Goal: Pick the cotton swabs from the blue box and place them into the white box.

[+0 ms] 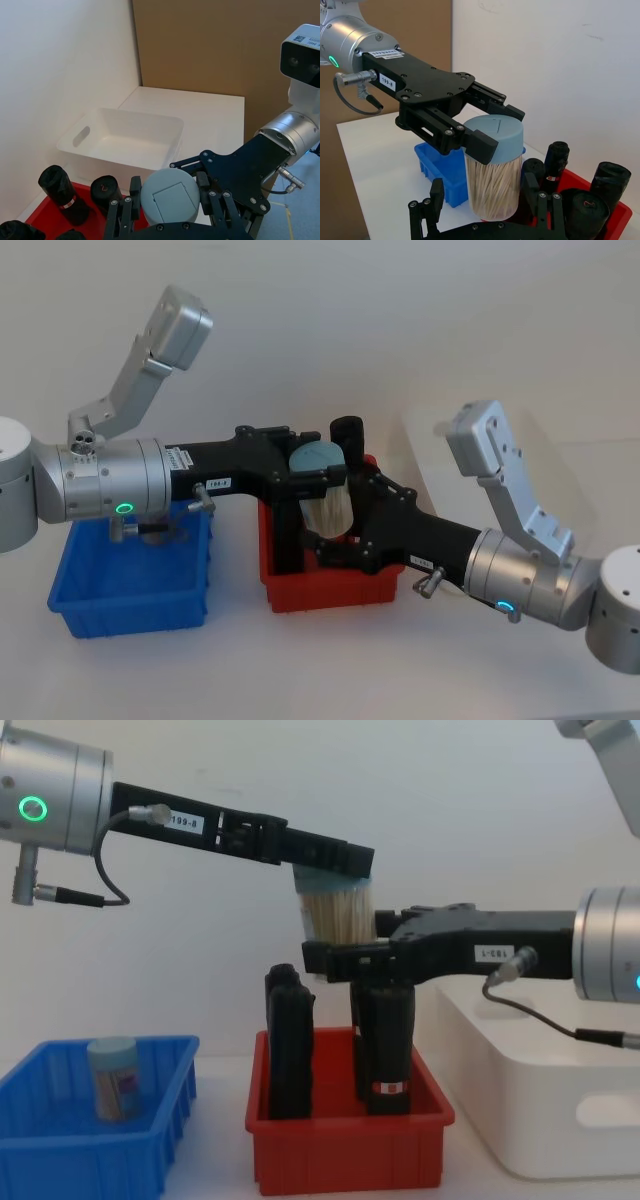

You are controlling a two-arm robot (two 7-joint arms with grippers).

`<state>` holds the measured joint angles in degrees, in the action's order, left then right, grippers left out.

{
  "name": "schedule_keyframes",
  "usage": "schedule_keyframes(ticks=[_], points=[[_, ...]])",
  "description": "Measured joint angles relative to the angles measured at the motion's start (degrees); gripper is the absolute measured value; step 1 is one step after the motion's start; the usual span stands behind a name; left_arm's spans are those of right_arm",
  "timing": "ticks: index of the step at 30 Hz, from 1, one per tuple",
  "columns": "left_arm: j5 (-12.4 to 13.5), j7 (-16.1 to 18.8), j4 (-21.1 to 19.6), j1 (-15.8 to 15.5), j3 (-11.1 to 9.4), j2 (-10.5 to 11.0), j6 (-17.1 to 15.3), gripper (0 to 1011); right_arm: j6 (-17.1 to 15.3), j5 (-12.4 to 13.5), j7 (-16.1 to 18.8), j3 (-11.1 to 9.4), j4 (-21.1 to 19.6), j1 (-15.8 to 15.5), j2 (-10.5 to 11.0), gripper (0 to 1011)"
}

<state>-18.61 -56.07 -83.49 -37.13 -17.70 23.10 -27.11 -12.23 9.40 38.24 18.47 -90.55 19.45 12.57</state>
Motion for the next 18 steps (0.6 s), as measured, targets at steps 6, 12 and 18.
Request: schedule_keyframes(ticks=[6, 12, 18], points=[[0.0, 0.0, 0.0, 0.0, 0.0, 0.0, 0.0, 670, 0.1, -0.4, 0.0, 0.2, 0.9, 0.9, -0.3, 955], [0.0, 0.0, 0.0, 0.0, 0.0, 0.0, 0.0, 670, 0.3, -0.6, -0.1, 0.4, 1.8, 1.6, -0.6, 797], [0.0, 0.1, 0.0, 0.0, 0.0, 0.0, 0.0, 670, 0.5, -0.6, -0.3, 0.6, 2.5, 2.1, -0.7, 636]])
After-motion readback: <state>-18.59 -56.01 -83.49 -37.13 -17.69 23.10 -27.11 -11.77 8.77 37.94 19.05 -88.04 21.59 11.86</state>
